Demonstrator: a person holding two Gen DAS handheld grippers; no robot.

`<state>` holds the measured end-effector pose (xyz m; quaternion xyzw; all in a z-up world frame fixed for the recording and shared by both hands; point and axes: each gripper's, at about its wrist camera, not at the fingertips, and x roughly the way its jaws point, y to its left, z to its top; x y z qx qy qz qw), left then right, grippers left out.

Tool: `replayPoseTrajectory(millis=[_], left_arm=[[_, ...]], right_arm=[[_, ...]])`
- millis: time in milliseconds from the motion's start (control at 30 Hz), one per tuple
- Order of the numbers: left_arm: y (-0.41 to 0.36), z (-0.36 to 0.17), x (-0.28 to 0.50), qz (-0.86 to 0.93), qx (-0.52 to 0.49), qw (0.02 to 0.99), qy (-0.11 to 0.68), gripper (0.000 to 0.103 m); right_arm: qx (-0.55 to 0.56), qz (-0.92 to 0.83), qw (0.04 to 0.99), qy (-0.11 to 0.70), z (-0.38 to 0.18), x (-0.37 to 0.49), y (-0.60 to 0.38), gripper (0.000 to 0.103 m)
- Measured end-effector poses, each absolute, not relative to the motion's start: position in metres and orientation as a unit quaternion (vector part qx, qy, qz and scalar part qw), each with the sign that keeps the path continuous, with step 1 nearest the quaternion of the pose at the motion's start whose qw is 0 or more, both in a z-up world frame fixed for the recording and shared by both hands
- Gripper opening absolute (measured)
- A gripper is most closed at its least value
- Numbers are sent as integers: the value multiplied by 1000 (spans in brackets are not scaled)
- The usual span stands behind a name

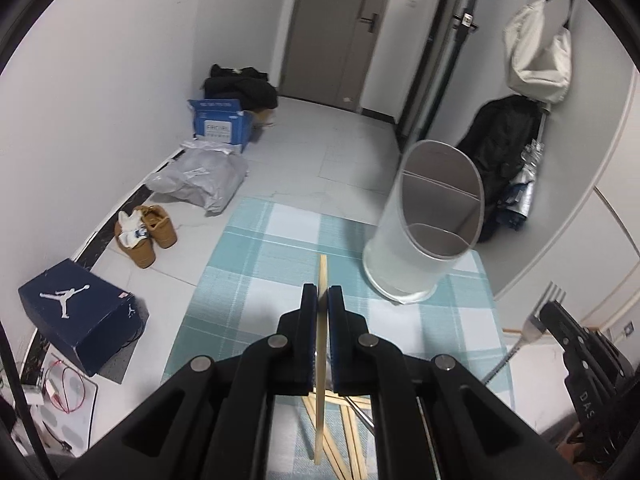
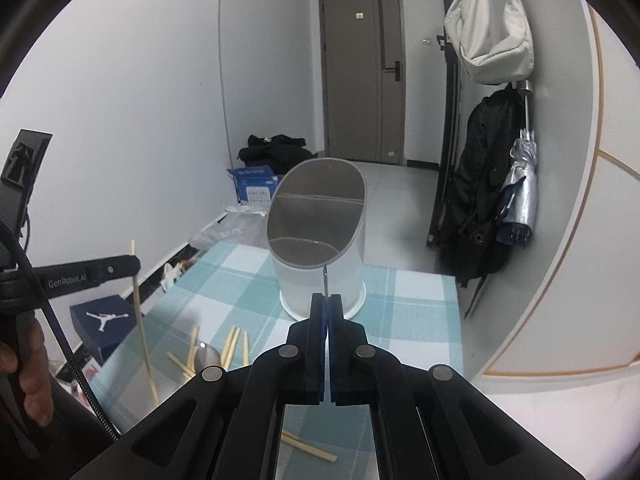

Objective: Organize utensils
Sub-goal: 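Lift the chopstick and fork with both tools up over the white holder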

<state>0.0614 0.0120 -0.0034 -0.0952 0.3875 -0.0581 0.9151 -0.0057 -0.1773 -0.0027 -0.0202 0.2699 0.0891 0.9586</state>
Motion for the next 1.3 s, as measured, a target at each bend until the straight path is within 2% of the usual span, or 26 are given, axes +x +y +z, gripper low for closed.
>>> replayPoseTrajectory(millis=[233,467,800,1033,1300], left_arm=[[-1,22,54,-108,-67,917,378,2],[-10,63,78,-139,-87,909,382,2],[-34,134,126,-173,-91,927,320,2],[-42,140,165,-172,-89,942,273,2],[-31,117,199,-175,-108,954,220,2]], right_arm=[[-16,98,959,265,14,-10,-179,0],[8,97,963,251,56,7,-196,0],[11,102,970,221,127,69,-209,0],[-12,88,978,187,151,117,-210,0],[-19,73,980,184,137,173,-212,1]])
